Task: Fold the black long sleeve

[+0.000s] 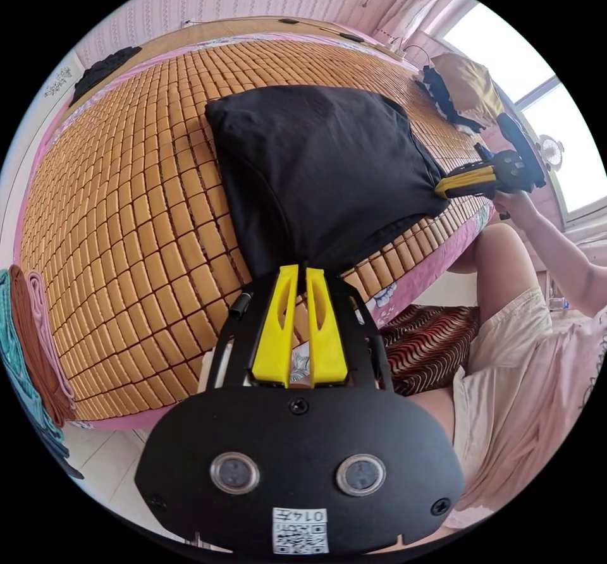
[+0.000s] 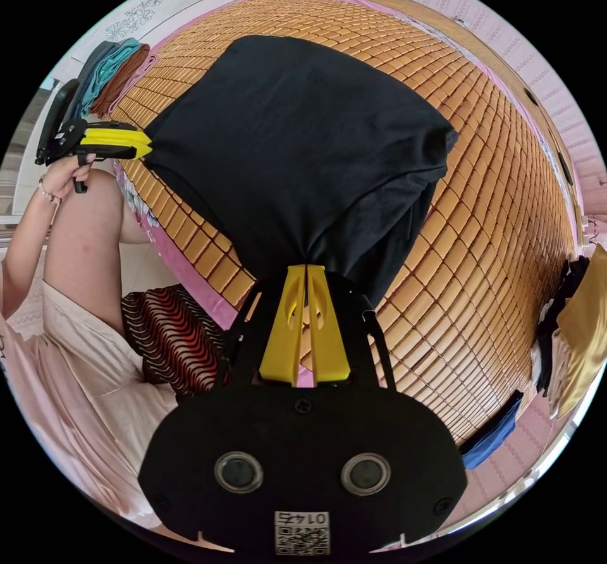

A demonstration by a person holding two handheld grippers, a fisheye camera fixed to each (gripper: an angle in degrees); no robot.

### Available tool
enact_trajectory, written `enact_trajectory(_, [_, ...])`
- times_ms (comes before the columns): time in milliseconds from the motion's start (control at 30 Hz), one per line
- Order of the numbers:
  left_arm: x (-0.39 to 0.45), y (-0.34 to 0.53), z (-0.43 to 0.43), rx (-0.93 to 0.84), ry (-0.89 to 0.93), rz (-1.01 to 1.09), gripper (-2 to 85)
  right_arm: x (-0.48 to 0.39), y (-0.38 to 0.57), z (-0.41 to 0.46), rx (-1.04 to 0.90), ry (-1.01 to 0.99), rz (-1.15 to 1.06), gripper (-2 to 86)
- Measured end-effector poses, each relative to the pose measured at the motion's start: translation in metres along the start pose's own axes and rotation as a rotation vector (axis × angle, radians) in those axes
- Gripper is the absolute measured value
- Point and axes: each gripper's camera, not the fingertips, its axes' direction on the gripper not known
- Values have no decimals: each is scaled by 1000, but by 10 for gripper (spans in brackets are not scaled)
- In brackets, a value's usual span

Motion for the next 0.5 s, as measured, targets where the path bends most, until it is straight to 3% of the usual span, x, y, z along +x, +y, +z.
enact_trajectory(500, [7,47,-93,155,-96,-63,54,-55,-74,10,-87,80,-109,-4])
